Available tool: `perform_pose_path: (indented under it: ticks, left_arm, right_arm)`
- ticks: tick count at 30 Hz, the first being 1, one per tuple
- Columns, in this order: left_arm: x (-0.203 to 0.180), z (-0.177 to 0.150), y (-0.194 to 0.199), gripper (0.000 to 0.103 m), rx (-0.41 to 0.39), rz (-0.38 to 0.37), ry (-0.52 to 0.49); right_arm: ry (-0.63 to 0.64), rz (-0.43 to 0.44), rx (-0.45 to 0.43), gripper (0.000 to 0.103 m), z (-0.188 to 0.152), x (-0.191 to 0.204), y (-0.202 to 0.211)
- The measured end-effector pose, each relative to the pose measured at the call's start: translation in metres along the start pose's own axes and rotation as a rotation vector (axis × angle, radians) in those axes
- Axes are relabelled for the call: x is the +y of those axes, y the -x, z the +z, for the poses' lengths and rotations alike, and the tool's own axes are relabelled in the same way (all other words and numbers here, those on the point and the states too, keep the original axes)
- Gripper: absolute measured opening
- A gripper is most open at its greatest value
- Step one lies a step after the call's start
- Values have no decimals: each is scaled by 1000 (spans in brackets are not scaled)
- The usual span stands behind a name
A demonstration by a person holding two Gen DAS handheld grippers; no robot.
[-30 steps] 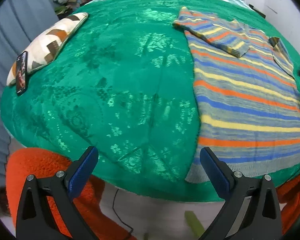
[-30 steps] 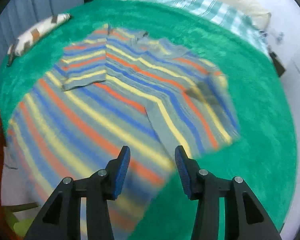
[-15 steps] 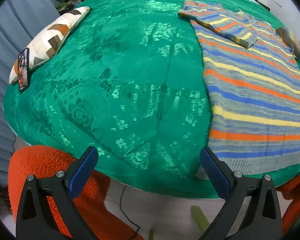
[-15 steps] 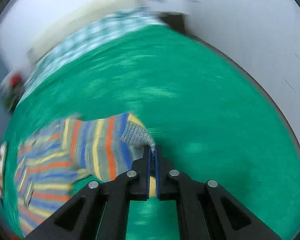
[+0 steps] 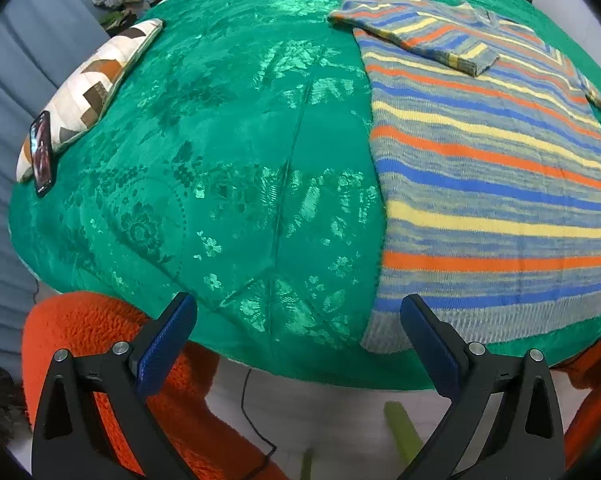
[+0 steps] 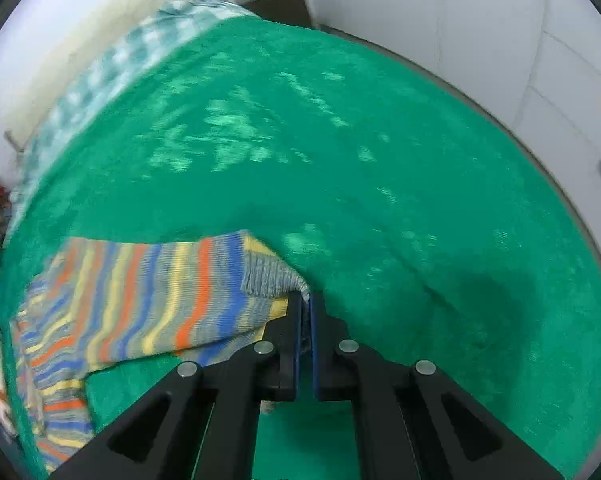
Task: Fold small clothes
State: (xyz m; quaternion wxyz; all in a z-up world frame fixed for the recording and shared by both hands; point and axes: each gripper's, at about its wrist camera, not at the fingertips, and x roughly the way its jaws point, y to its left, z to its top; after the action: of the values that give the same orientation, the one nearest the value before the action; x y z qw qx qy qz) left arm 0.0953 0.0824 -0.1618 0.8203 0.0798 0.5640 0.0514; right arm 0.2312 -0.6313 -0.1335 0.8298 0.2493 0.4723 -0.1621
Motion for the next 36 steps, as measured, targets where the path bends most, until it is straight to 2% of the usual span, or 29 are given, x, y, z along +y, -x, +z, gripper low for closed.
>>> perform_pose_path:
  ticks: [1, 2, 4, 7, 10, 11, 12, 13, 16, 17, 19, 22, 24, 26, 27, 30, 32, 34, 35, 36]
  left_arm:
    - [0, 0, 0, 102, 3, 0, -1]
    - [0, 0, -1, 102, 4, 0, 0]
    - [1, 1, 1, 102, 0, -5, 6]
    - [1, 1, 1, 102, -3, -9, 11]
    - [0, 1, -4, 102, 12, -16, 12]
    - [0, 1, -6, 102, 21, -18, 11]
    - [-1, 1, -7, 102, 26, -17, 8]
    - [-2, 2, -6, 102, 27, -14, 5]
    - [1, 5, 3, 102, 2, 0, -5]
    - [3, 7, 8, 102, -13, 5, -7]
    - [8, 13, 17, 102, -40, 12, -11]
    - [8, 31, 24, 102, -68, 1, -34]
    - [0, 51, 31, 102, -103, -28, -68]
    - [-15, 77, 46, 102, -171, -69, -114]
    - [-27, 92, 55, 102, -217, -90, -151]
    - [-71, 129, 70, 102, -316, -160, -305]
    - [-110, 150, 55, 102, -329, -157, -417]
    - [-142, 164, 30, 102, -304, -138, -497]
    - [-159, 171, 11, 98, -279, -117, -548]
    - [-172, 176, -6, 84, -254, -95, -585]
  right_arm:
    - [2, 33, -4, 10, 0, 0, 1]
    - [-7, 54, -9, 26, 0, -2, 5]
    - [-58, 123, -20, 48, -4, -10, 12]
    - [-105, 183, -21, 48, -21, -20, 20]
    - [-75, 215, 21, 48, -35, -14, 3]
    - [-62, 238, 33, 45, -38, -9, -7]
    - [-54, 256, 35, 37, -40, -5, -13]
    - [-45, 255, 27, 1, -40, -2, -16]
    - [-61, 156, 9, 3, -42, -9, -14]
    - [-68, 84, -5, 3, -41, -15, -7]
    - [-42, 12, -11, 3, -39, -19, -2]
    - [35, -46, 7, 3, -41, -10, -7]
    - [72, -53, 6, 15, -44, -1, -7]
    - [84, -59, 3, 63, -49, 5, -2]
    - [95, -71, -17, 69, -54, 8, 8]
    - [122, -93, -106, 70, -77, 16, 40]
    - [104, -33, -136, 70, -92, 24, 60]
    - [95, 41, -157, 70, -113, 35, 77]
    - [102, 86, -171, 70, -129, 45, 88]
    - [112, 110, -179, 70, -139, 54, 93]
